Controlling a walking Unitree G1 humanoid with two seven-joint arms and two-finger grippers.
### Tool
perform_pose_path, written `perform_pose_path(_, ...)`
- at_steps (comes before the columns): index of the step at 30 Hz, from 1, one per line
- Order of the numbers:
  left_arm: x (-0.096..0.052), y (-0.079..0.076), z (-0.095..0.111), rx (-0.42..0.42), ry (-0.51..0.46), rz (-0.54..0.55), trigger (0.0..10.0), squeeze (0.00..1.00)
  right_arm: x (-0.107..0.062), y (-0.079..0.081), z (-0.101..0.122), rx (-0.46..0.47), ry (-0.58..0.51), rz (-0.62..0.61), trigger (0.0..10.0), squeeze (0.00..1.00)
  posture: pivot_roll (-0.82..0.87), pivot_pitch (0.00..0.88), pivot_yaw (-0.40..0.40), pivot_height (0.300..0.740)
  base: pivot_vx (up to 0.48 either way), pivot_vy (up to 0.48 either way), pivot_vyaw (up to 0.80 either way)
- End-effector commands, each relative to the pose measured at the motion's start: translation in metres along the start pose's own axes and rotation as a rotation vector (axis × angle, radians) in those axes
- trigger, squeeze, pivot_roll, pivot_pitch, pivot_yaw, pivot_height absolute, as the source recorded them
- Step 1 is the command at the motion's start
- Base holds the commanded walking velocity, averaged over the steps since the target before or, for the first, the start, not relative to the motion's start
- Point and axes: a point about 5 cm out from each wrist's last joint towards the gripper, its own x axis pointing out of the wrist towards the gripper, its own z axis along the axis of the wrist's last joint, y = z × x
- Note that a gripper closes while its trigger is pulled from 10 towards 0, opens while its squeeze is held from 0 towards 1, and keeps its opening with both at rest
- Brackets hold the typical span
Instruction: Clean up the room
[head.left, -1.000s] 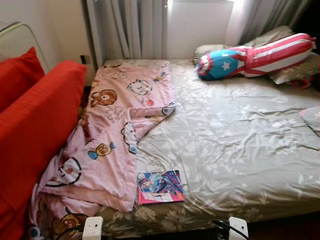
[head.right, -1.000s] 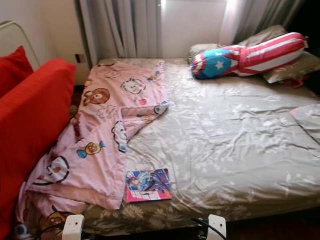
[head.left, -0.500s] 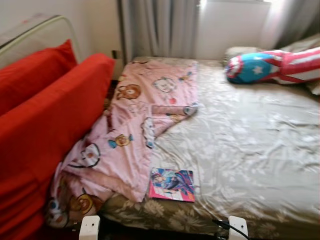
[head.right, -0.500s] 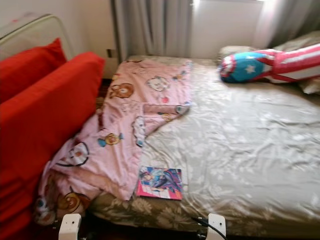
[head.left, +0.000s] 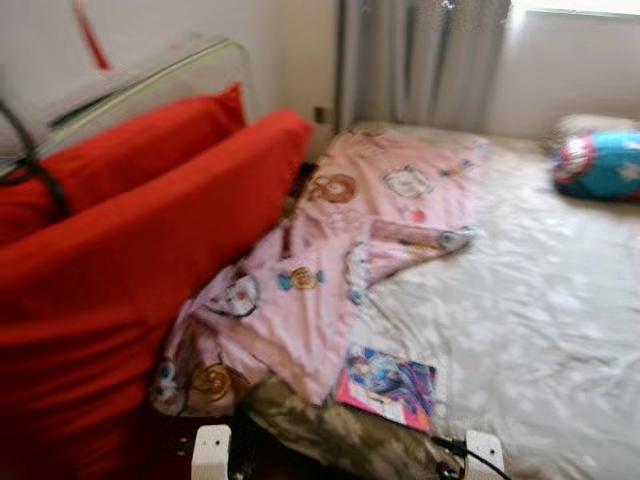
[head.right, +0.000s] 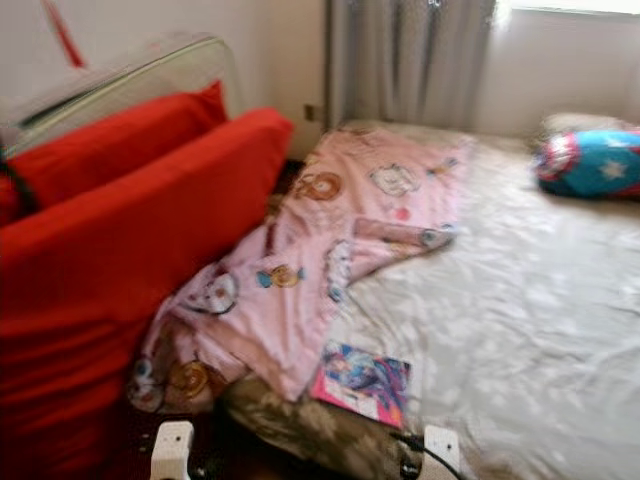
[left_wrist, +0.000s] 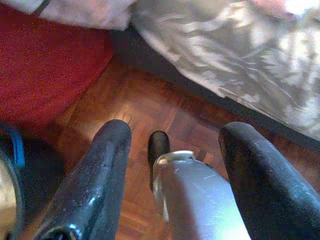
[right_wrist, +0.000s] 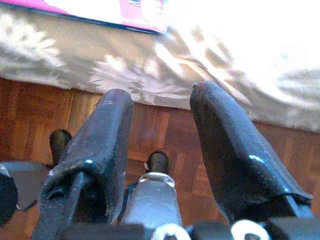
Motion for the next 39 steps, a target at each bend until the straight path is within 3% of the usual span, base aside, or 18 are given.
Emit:
perform_pose_path(1, -0.0007, 0.0004, -0.0047, 0.021, 0.027, 0.005, 10.0, 0.0, -0.0005, 0.0011, -0.0023, -0.006, 0.003, 0.005, 10.0, 0.0, 0.02, 0.0, -0.03, 0.74, 0.0, 0.0, 0.8)
perform_pose_path(39, -0.0012, 0.0024, -0.0048, 0.006, 0.025, -0.002, 10.0, 0.0, -0.0008, 0.0017, -0.0049, -0.012, 0.017, 0.005, 10.0, 0.0, 0.03, 0.0, -0.033, 0.74, 0.006, 0.0, 0.04)
